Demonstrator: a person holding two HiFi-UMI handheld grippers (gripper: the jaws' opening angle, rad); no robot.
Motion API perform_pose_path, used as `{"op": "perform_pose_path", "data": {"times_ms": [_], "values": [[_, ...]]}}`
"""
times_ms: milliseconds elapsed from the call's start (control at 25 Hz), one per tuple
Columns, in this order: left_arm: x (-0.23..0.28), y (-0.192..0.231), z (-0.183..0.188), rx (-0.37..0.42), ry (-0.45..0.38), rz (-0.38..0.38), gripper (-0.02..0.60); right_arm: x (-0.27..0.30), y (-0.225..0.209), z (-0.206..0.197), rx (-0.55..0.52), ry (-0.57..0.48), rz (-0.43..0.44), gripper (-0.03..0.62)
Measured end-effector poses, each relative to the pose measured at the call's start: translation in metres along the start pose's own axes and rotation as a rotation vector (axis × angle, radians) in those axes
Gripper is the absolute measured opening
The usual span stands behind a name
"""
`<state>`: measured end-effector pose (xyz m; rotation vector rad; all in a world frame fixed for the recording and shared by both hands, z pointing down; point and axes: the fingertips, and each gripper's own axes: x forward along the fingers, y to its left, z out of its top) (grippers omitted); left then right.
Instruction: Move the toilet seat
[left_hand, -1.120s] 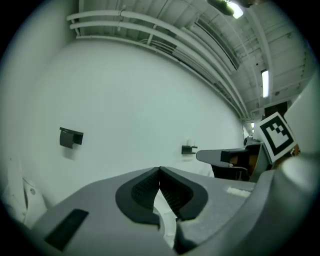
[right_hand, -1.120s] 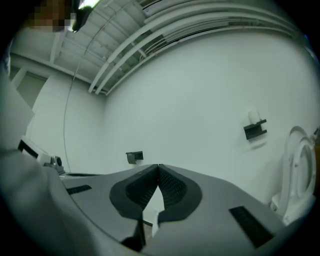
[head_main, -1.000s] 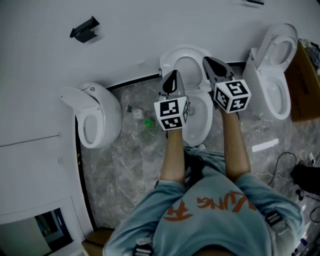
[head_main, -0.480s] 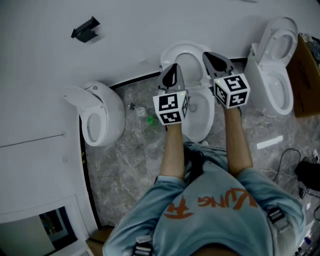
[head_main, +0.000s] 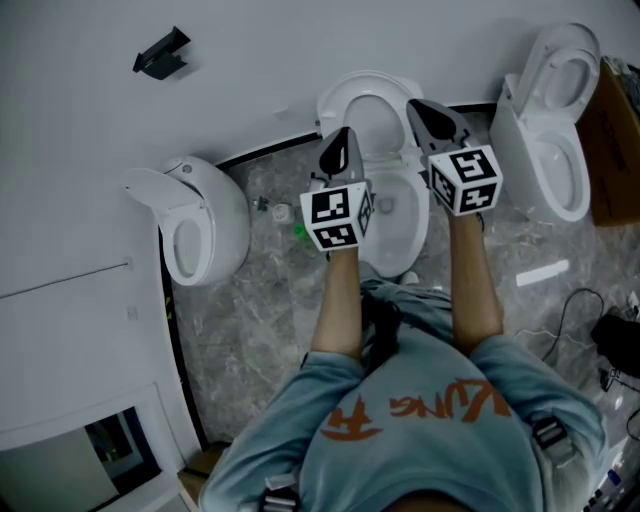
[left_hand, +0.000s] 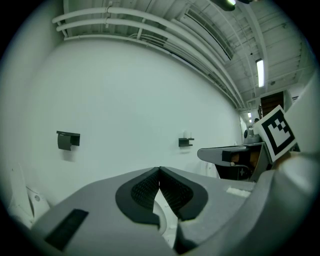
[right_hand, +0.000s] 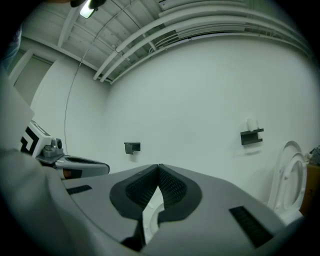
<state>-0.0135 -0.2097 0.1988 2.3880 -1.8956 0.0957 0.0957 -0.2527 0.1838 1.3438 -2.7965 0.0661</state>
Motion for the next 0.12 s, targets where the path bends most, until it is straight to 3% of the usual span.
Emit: {"op": "perform_pose_path", "data": {"times_ms": [120], "values": [[-0.0003, 0.0062, -0.0048, -0.022, -0.005, 0.017, 0.003, 0.0040, -0.0017, -0.0046, 0.005, 0.006, 0.005, 0.000]]}}
